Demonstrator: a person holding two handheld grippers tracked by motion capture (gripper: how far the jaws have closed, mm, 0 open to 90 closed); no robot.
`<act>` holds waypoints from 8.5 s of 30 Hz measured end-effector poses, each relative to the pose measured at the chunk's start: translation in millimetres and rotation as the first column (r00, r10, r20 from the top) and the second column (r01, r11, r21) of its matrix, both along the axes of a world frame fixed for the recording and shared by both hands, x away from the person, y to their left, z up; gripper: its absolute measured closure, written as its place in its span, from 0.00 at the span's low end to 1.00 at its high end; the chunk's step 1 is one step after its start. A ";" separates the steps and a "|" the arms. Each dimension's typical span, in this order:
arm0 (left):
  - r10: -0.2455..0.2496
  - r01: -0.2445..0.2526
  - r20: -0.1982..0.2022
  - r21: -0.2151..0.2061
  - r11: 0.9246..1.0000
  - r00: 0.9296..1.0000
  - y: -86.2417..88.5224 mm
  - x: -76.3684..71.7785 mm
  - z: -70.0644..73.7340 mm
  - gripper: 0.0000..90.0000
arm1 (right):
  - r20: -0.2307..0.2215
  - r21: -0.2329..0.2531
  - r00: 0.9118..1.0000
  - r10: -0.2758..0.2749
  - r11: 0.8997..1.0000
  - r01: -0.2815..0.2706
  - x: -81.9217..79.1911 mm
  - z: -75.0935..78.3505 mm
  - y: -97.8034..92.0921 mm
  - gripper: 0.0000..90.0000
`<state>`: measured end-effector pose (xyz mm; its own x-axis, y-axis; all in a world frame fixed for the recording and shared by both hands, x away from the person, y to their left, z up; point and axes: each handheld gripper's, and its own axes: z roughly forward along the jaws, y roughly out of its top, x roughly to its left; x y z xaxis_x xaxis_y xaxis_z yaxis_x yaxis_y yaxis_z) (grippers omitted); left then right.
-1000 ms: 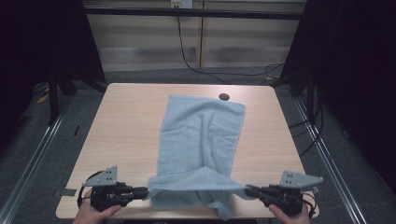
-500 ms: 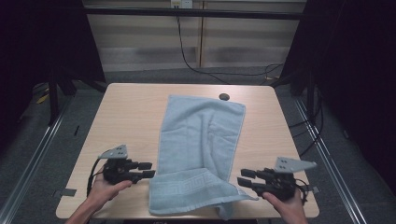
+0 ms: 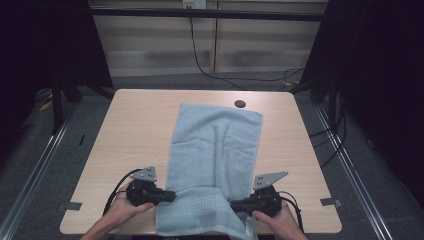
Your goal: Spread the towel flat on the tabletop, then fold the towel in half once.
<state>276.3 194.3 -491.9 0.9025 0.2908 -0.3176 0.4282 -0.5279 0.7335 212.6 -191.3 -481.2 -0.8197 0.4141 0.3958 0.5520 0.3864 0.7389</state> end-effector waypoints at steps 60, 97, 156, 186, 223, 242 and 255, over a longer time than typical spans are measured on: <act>0.194 -0.197 0.068 0.056 0.979 0.979 16.7 13.0 -12.1 0.74 | 0.093 -0.194 0.955 -0.283 0.935 0.296 45.8 -20.7 -34.1 0.71; 0.292 -0.302 0.122 0.078 0.950 0.949 4.1 71.9 -12.8 0.57 | 0.099 -0.209 0.929 -0.356 0.905 0.369 100.3 -19.6 -35.0 0.53; 0.436 -0.443 0.130 0.026 0.896 0.891 4.4 131.3 1.6 0.40 | 0.202 -0.194 0.859 -0.470 0.840 0.506 143.4 -29.4 -48.7 0.86; 0.388 -0.380 0.142 -0.083 0.921 0.911 9.9 132.4 30.8 0.95 | 0.144 0.078 0.864 -0.482 0.876 0.475 151.0 29.6 -47.5 0.96; 0.290 -0.236 0.253 -0.223 0.946 0.923 30.4 31.9 98.0 0.95 | 0.249 0.170 0.905 -0.345 0.936 0.309 48.4 106.7 -59.3 0.97; 0.167 -0.171 0.049 0.093 0.981 0.985 25.2 -26.6 -4.0 0.94 | -0.026 -0.144 0.969 -0.245 0.960 0.239 -19.2 -12.2 -40.2 0.96; 0.314 -0.349 0.234 0.128 0.928 0.920 9.6 66.7 -8.6 0.94 | 0.107 -0.276 0.941 -0.321 0.900 0.338 88.6 -10.0 -31.5 0.97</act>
